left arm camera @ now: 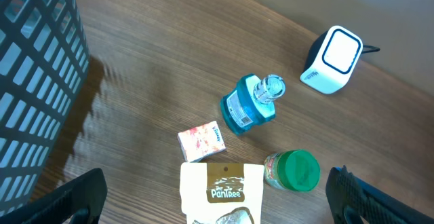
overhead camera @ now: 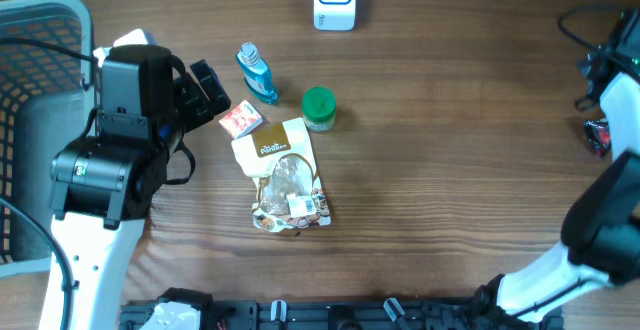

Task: Scan the item barcode
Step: 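Move the black package right and drop it on the table's right edge, then move the right gripper over the green-lidded jar and grasp it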

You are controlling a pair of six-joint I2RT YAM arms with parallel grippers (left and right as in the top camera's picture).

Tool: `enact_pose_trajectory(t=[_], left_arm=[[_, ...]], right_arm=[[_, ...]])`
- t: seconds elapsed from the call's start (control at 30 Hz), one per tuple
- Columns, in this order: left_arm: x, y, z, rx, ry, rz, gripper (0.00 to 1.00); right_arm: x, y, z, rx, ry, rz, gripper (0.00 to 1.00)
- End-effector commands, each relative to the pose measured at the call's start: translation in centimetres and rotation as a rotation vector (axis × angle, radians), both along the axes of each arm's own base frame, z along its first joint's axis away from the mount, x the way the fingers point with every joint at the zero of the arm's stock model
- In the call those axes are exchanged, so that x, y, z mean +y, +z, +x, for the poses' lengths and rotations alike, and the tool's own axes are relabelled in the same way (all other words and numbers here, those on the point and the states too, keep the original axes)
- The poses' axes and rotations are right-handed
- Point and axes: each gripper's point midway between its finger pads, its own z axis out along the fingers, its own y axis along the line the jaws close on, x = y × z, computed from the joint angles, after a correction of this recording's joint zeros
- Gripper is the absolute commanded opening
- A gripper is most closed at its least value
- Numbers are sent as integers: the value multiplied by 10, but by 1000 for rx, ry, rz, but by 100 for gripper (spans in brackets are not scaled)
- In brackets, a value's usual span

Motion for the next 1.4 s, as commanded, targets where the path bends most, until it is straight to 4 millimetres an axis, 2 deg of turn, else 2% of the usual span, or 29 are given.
enact_pose_trajectory(t=[0.0,0.07,0.1,0.2,0.23,0.33,0.47,0.5,0.57,0.6,0.67,0.77,0.93,1.13,1.23,1.37], left_arm=[[4,9,-1,-25,3,15,100],[4,9,-1,-25,3,15,100],[4,9,-1,-25,3,15,100],[4,9,-1,-25,3,15,100],[4,9,-1,-25,3,15,100],[4,9,-1,-25,3,15,100],[4,9,-1,-25,3,15,100],[4,9,-1,-25,3,15,100],[4,9,-1,-25,3,15,100],[4,9,-1,-25,3,15,100],[4,9,-1,-25,3,15,100],[4,9,-1,-25,3,15,100],[4,9,-1,-25,3,15,100],[4,9,-1,-25,3,15,100],[4,9,-1,-25,3,15,100],[4,9,-1,-25,3,15,100]], right_arm=[[75,46,30,-152,165,121,100],[134,41,40,-138,281,217,100],[157,38,42,-123,327,245,100],[243,27,40,-48,471,295,100],[272,20,27,-10,464,344,100],[335,0,-23,137,418,445,100],[416,-2,-48,212,665,481,99],[437,1,-48,189,715,528,100],[465,4,-53,177,754,679,100],[473,5,-57,173,700,756,100],[483,6,-64,156,525,882,92],[496,10,-61,92,348,971,91],[532,17,-54,51,144,1086,91],[554,-13,-39,143,-77,1102,92],[551,-32,-40,168,-176,1069,92],[553,-40,-31,138,-200,1068,91]])
